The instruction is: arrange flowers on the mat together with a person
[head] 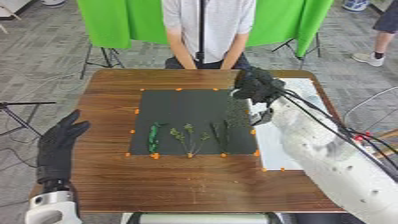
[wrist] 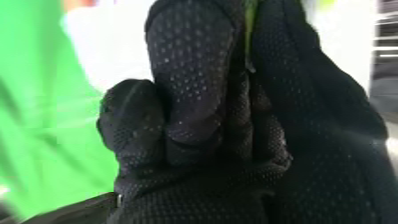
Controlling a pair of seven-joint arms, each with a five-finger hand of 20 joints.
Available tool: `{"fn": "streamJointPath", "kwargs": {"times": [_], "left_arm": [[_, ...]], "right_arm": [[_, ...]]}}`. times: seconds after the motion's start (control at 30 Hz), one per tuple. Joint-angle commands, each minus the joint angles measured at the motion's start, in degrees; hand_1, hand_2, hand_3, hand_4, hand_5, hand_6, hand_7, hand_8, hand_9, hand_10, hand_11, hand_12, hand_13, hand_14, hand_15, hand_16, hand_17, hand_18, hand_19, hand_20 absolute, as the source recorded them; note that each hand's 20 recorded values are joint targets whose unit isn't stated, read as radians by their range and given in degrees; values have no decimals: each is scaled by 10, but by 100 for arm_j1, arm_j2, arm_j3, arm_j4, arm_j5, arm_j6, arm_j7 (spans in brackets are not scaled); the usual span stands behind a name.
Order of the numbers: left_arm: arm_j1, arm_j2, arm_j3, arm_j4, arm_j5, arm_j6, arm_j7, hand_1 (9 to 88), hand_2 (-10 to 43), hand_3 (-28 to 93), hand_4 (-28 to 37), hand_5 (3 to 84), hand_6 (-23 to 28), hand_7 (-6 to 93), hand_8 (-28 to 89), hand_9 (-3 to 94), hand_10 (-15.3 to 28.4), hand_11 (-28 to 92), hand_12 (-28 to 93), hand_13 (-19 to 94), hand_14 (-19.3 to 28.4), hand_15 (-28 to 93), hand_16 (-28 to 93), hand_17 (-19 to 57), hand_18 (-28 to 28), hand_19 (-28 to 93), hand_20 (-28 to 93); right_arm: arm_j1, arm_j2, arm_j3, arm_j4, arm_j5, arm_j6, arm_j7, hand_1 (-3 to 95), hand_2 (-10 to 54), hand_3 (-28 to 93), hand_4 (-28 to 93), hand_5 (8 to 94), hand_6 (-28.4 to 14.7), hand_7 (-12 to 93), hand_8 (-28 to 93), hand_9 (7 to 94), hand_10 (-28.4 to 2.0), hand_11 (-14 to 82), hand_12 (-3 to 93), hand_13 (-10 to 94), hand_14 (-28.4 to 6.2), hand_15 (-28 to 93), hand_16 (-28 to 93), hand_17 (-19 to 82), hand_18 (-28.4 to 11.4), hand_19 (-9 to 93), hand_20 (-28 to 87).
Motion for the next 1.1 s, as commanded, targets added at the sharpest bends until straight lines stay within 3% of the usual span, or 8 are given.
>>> {"fn": "streamJointPath", "kwargs": {"times": [0.03,0.27,0.33,0.47,0.57,0.73,1.1], "left_arm": [[106,168,-148,296,-176,360,23,193,16,698,-280,497,32,112,-66,505,149,192,137,391,164,174,-18,82,103,100,155],[-40,190,-60,450,-315,390,56,165,74,690,-282,490,33,105,-68,495,147,182,132,385,160,166,-17,83,102,99,156],[-316,213,12,605,-345,409,-44,157,93,692,-282,488,32,104,-67,494,147,180,131,385,159,165,-16,83,102,100,156],[-145,197,59,507,-438,435,101,156,136,681,-283,487,31,103,-67,493,146,179,130,385,159,165,-15,83,102,101,156],[-208,240,117,533,-434,433,107,155,149,677,-283,487,31,102,-67,494,147,180,130,385,159,166,-15,83,101,101,156],[-369,273,252,600,-426,371,122,143,124,688,-283,487,31,103,-66,494,147,181,130,386,159,169,-16,83,100,103,156],[-501,216,440,675,-405,256,127,139,94,686,-283,486,33,106,-66,500,148,191,135,390,163,175,-16,83,100,102,155]], "right_arm": [[1475,-1230,-1269,205,-167,-542,-590,655,-95,515,-204,847,19,207,98,937,-80,116,317,937,-4,453,194,659,-81,904,230],[1703,-2020,-2036,704,-488,-825,-862,651,-95,516,-205,844,25,210,96,937,-74,105,319,937,-2,462,200,655,-84,910,237],[1739,-2394,-2021,1165,-651,-780,-1083,650,-95,516,-205,842,25,212,94,937,-73,98,320,937,-1,466,202,653,-84,912,240],[1686,-2650,-2247,1224,-823,-792,-1065,649,-95,515,-207,839,27,214,92,937,-73,92,324,937,1,471,204,649,-86,918,247],[1638,-2872,-2261,1360,-1041,-796,-1136,648,-95,515,-209,837,30,217,91,937,-71,88,324,937,1,476,207,646,-88,923,254],[1486,-3192,-2182,1598,-1325,-884,-1209,643,-95,518,-209,836,31,219,88,937,-70,87,323,937,1,482,208,642,-91,928,268],[1124,-3558,-1941,2039,-1992,-965,-1284,613,-95,549,-212,821,40,223,69,933,-70,58,328,937,2,480,212,636,-93,932,285]]}}
